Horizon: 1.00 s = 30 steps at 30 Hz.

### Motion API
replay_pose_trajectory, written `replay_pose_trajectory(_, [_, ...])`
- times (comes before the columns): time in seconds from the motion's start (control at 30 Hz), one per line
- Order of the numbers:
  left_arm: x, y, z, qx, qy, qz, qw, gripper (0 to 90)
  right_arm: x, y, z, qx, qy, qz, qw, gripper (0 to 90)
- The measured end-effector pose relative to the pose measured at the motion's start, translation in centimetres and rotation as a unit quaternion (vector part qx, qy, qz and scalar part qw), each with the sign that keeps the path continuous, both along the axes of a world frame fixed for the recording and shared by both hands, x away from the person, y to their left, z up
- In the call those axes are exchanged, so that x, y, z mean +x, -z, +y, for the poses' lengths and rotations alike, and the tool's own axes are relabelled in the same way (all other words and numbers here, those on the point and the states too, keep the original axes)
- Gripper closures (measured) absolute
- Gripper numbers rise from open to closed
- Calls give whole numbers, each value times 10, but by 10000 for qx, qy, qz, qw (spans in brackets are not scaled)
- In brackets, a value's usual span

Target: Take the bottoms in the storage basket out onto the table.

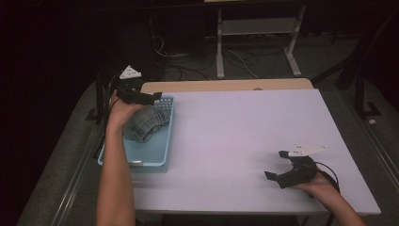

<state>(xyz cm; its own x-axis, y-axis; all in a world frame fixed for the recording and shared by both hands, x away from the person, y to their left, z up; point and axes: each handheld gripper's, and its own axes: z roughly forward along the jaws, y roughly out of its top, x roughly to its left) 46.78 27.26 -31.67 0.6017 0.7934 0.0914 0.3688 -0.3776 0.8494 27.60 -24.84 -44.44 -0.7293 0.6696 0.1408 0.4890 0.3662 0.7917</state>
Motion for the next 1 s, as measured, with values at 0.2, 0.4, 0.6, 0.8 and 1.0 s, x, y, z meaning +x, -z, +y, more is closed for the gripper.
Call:
replay_pose_trajectory(0.2, [0, 6, 14, 85, -194, 95, 9997, 0, 0, 0, 0, 4, -3, -3, 10000, 0])
replay_pose_trajectory(0.4, [-2, 10, 23, 95, -325, 167, 9993, 0, 0, 0, 0, -9, -1, 6, 10000, 0])
replay_pose_trajectory(0.6, [-2, 16, 31, 143, -478, 275, 9984, 0, 1, 0, 0, -24, -6, 4, 10000, 0])
replay_pose_trajectory(0.8, [-3, 23, 38, 248, -571, 404, 9972, 0, 0, 0, 0, -30, -23, 0, 10000, 0])
replay_pose_trajectory(1.0, [-3, 30, 42, 322, -639, 521, 9961, 0, 0, 0, 1, -56, -35, -5, 10000, 0])
